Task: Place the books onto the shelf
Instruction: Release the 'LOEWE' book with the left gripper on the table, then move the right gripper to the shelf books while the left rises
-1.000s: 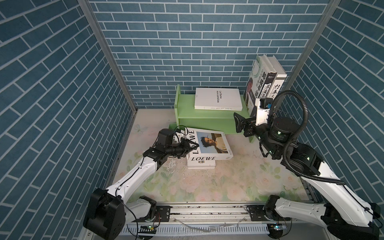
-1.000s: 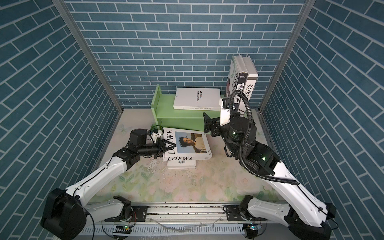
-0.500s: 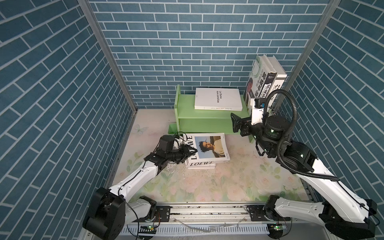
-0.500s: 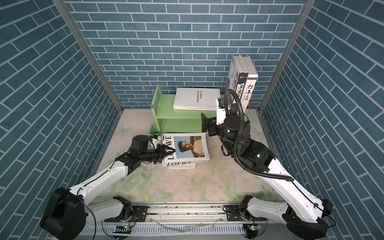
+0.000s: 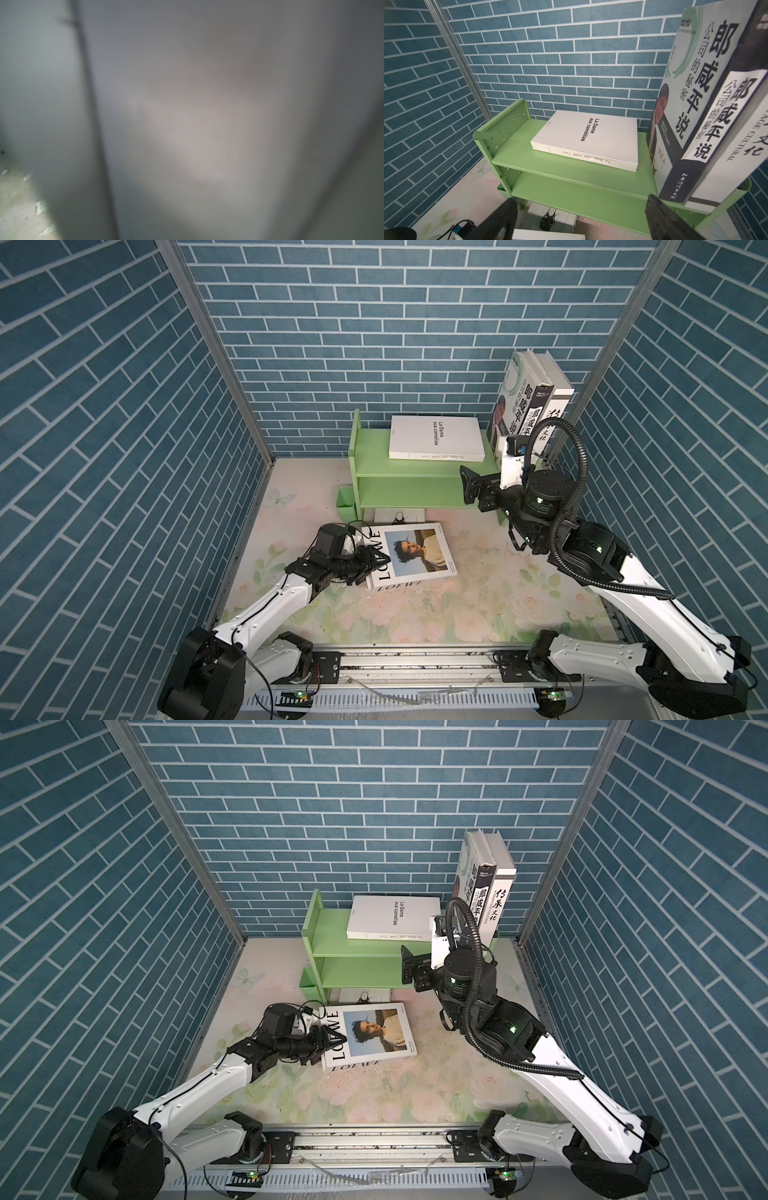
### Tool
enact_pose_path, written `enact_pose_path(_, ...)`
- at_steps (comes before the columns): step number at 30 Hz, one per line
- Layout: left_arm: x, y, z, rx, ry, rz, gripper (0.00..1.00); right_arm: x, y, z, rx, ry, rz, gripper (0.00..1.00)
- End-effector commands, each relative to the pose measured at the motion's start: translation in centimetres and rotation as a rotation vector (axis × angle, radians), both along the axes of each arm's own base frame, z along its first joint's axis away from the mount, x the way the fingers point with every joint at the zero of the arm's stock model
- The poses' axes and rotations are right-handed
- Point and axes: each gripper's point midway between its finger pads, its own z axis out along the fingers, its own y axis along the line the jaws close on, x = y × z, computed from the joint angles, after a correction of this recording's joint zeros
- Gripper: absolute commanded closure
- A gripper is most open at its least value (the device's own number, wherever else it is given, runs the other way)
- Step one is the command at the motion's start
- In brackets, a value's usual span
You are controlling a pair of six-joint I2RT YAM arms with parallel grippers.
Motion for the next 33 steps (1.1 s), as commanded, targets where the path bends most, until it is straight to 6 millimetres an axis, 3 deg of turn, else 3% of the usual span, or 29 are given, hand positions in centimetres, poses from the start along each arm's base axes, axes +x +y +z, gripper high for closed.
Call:
enact_pose_path(1, 0.0, 0.4, -1.0, 0.047, 0.029, 0.011, 0.3, 0.5, 0.3, 0.3, 0.022, 0.002, -0.017, 0.04)
enact_pose_path(9, 3.2, 1.7, 2.2, 0.215, -0.054, 0.039, 0.02, 1.1, 1.5, -0.3, 0.002, 0.02, -0.003, 0.04)
enact_pose_path(17, 3.6, 5.5, 4.2, 0.454, -0.065, 0.102, 0.0, 2.0, 2.3, -0.8, -0.019, 0.027, -0.019, 0.02)
enact_pose_path(20, 4.4, 5.9, 8.3, 0.467, -0.187, 0.109, 0.0, 3.0, 2.7, -1.1, -0.04, 0.04, -0.045, 0.01)
enact_pose_path(25, 5.0, 3.7, 18.3, 0.327, -0.502, 0.022, 0.0, 6.0, 3.7, -1.7, -0.035, 0.136, -0.119, 0.01)
enact_pose_path(28, 4.8, 2.6, 22.4, 0.269, -0.609, -0.03, 0.0, 8.1, 4.0, -2.5, -0.043, 0.213, -0.19, 0.01)
enact_pose_path(33, 6.2, 2.0, 26.9, 0.256, -0.733, -0.033, 0.0, 10.6, 3.3, -2.9, -0.022, 0.262, -0.327, 0.02)
